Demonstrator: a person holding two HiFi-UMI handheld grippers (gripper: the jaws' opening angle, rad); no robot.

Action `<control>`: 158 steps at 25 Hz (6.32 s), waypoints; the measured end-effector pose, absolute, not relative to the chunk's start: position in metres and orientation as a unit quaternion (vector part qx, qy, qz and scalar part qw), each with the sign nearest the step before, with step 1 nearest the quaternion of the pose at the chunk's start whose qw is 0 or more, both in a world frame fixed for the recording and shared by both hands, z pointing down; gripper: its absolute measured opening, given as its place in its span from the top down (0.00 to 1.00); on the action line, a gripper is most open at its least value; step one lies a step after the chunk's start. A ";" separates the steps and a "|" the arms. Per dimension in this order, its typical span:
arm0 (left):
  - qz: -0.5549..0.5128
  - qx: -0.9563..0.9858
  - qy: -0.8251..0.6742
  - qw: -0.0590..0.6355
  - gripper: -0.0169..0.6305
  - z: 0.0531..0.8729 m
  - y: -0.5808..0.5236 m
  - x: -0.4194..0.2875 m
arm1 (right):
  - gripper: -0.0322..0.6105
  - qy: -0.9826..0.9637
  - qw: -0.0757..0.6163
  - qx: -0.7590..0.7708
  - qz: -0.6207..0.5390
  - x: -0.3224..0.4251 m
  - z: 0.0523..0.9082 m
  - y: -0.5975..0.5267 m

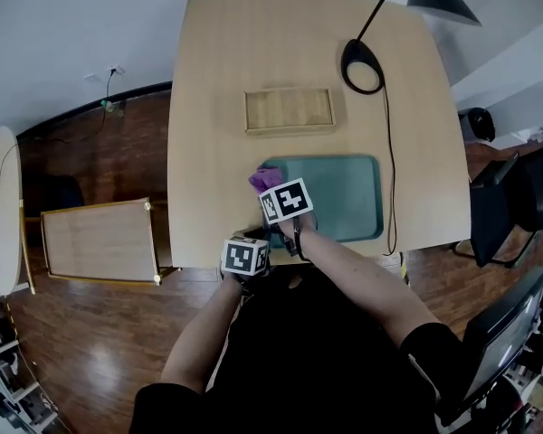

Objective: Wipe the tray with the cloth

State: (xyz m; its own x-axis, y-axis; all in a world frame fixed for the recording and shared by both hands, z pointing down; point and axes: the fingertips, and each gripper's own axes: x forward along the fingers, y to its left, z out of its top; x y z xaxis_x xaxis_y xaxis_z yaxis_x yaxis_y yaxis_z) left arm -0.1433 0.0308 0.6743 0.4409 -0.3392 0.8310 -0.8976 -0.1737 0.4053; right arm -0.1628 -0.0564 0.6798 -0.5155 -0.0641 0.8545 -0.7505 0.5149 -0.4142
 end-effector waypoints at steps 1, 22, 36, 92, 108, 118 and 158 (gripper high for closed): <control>0.296 0.706 -0.438 0.471 0.86 0.675 0.031 -0.144 | 0.87 -0.768 0.416 0.270 0.406 -0.165 0.680 -0.054; 0.292 0.696 -0.460 0.469 0.87 0.682 0.031 -0.144 | 0.87 -0.726 0.379 0.414 0.397 0.081 0.671 -0.097; 0.274 0.692 -0.463 0.480 0.88 0.679 0.029 -0.143 | 0.87 -0.724 0.395 0.395 0.404 0.050 0.681 -0.079; 0.262 0.697 -0.458 0.486 0.88 0.678 0.028 -0.144 | 0.87 -0.761 0.420 0.276 0.411 -0.049 0.681 -0.011; 0.248 0.707 -0.445 0.491 0.88 0.675 0.029 -0.145 | 0.87 -0.780 0.425 0.211 0.408 -0.147 0.679 0.008; 0.244 0.697 -0.459 0.493 0.88 0.678 0.029 -0.148 | 0.87 -0.774 0.432 0.277 0.370 -0.029 0.678 -0.011; 0.196 0.696 -0.468 0.509 0.91 0.677 0.028 -0.148 | 0.88 -0.780 0.405 0.211 0.429 -0.133 0.681 0.032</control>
State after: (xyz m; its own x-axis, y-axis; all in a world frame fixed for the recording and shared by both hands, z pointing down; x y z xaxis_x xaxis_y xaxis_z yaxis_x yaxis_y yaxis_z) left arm -0.1482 0.0282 0.6769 0.4862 -0.4517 0.7480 -0.8498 -0.0451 0.5252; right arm -0.1326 0.0323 0.6813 -0.5830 0.0174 0.8123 -0.6765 0.5433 -0.4971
